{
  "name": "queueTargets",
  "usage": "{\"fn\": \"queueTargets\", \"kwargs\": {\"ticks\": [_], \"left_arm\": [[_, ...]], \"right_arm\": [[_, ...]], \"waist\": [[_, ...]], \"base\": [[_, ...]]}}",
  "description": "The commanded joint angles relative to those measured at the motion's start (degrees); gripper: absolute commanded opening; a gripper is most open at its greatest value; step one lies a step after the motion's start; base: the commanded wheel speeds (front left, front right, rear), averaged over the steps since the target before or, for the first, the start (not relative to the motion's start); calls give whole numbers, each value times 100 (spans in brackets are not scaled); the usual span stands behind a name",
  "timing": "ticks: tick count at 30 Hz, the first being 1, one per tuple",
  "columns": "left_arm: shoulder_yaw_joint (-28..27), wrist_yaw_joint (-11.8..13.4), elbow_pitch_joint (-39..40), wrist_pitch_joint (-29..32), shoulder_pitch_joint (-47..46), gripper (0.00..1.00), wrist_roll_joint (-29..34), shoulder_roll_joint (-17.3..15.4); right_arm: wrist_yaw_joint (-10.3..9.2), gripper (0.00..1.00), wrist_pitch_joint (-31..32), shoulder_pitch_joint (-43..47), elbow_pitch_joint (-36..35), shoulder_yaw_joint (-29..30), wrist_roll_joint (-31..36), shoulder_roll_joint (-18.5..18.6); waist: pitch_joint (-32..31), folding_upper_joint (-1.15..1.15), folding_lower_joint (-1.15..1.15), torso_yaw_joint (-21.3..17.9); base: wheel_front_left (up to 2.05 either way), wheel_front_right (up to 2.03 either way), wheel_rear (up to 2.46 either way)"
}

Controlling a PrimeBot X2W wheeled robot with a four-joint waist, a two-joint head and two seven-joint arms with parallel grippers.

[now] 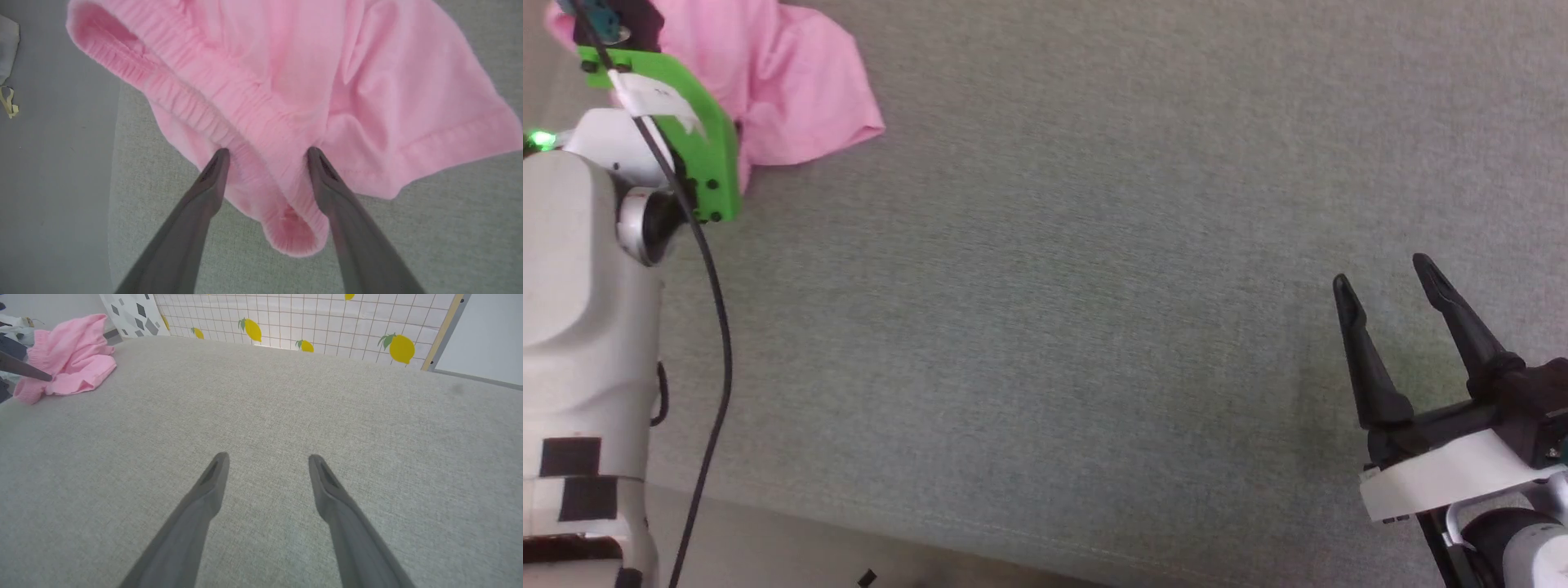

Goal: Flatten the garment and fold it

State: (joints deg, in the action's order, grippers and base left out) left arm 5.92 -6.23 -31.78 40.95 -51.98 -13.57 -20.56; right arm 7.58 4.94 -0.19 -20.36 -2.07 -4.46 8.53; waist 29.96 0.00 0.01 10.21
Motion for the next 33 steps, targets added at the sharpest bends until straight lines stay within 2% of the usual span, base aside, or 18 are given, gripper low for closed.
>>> {"fn": "queueTargets", "kwargs": {"ticks": [1,6,7,8,9,15,21,25,29,33], "left_arm": [[-24,45,-100,125,-89,100,-45,-68],[-7,83,-264,329,-28,100,-62,-166],[-8,99,-257,276,-6,38,-57,-178],[-8,114,-258,225,17,16,-51,-185],[-3,122,-257,158,46,0,-43,-198],[-46,186,-149,-581,73,0,31,-331],[-66,29,251,-1737,53,0,7,-612],[113,-83,653,-2251,32,0,-140,-772],[475,-119,1182,-2466,-55,0,-457,-860],[962,-123,1697,-2328,-91,0,-975,-876]], "right_arm": [[-9,100,-56,-133,-17,-1,36,-25],[-9,100,-96,-138,39,-16,71,-62],[-9,100,-102,-140,67,-13,71,-66],[-9,100,-108,-141,94,-9,72,-69],[-9,100,-114,-144,126,-8,72,-74],[-9,100,-153,-222,375,-85,5,-94],[-9,100,-241,-273,801,-178,-159,-151],[-9,100,-298,-247,1077,-200,-264,-208],[-9,100,-373,-218,1324,-190,-340,-273],[-9,100,-433,-228,1492,-198,-381,-340]], "waist": [[240,0,-1,-206],[253,0,-1,-236],[229,0,-1,-235],[197,0,-1,-233],[149,0,-1,-230],[-347,0,-1,-233],[-1115,0,-1,-342],[-1626,0,-1,-423],[-2069,0,-1,-547],[-2347,0,-1,-721]], "base": [[0,0,0],[0,0,0],[0,0,0],[0,0,0],[0,0,0],[0,0,0],[0,0,0],[0,0,0],[0,0,0],[0,0,0]]}}
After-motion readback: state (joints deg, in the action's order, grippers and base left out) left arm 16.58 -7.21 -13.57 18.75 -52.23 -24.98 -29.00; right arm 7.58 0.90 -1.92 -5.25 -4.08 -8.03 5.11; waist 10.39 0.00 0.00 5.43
